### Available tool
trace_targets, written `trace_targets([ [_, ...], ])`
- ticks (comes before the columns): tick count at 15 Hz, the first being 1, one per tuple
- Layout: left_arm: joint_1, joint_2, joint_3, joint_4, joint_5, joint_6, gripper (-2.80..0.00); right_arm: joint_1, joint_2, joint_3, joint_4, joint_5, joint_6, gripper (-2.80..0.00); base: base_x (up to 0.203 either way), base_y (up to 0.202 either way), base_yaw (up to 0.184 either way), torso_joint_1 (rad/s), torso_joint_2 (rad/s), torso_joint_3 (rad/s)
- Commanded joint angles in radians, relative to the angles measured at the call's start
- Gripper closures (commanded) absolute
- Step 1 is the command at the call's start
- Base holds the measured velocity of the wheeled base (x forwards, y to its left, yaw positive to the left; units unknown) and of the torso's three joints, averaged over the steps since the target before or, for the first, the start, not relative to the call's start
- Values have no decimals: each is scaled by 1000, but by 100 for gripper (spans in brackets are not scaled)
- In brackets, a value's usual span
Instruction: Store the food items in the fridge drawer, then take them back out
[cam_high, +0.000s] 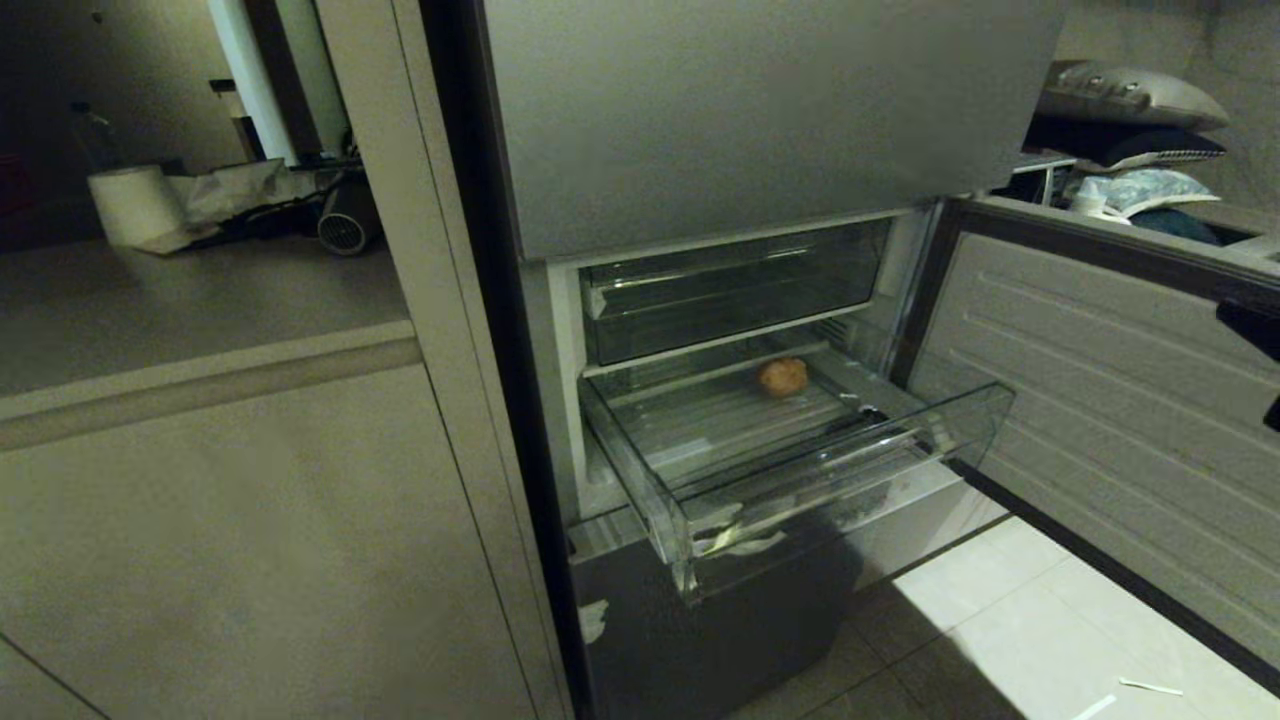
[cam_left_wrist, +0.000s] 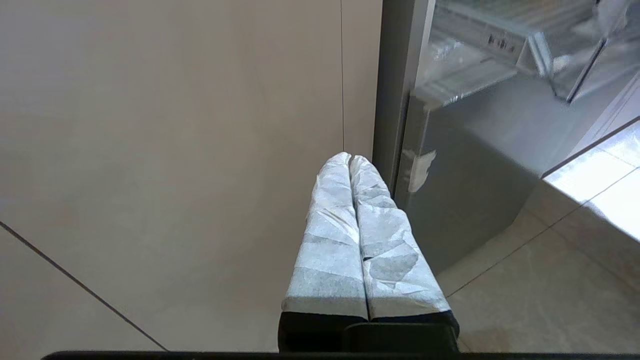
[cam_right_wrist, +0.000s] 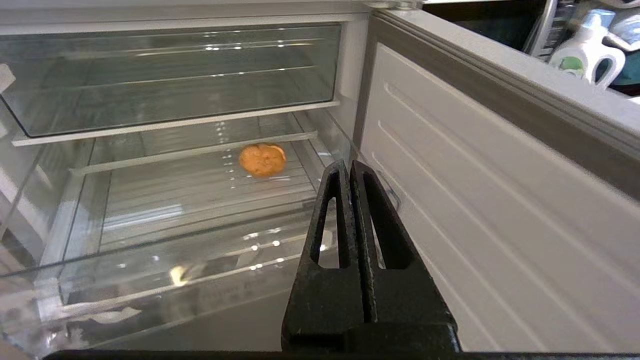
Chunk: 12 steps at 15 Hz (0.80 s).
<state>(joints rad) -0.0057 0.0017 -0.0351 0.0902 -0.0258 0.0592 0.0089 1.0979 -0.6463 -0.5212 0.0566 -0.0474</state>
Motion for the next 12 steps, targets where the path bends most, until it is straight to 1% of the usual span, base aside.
trace_targets([
  [1, 0, 1, 0, 0, 0, 1, 0, 3, 110, -6, -21, 3, -2, 0, 0, 0, 0, 222, -473, -271],
  [6, 0, 1, 0, 0, 0, 1, 0, -1, 323, 2, -114, 3, 2, 0, 0, 0, 0, 173, -372, -202],
  [8, 0, 1, 0, 0, 0, 1, 0, -1, 420, 2, -172, 5, 0, 0, 0, 0, 0, 156, -348, -188],
  [10, 0, 1, 0, 0, 0, 1, 0, 0, 506, 19, -257, 11, -2, 0, 0, 0, 0, 41, -88, -39],
  [12, 0, 1, 0, 0, 0, 1, 0, 2, 545, 17, -300, 20, -4, 0, 0, 0, 0, 0, 0, 0],
])
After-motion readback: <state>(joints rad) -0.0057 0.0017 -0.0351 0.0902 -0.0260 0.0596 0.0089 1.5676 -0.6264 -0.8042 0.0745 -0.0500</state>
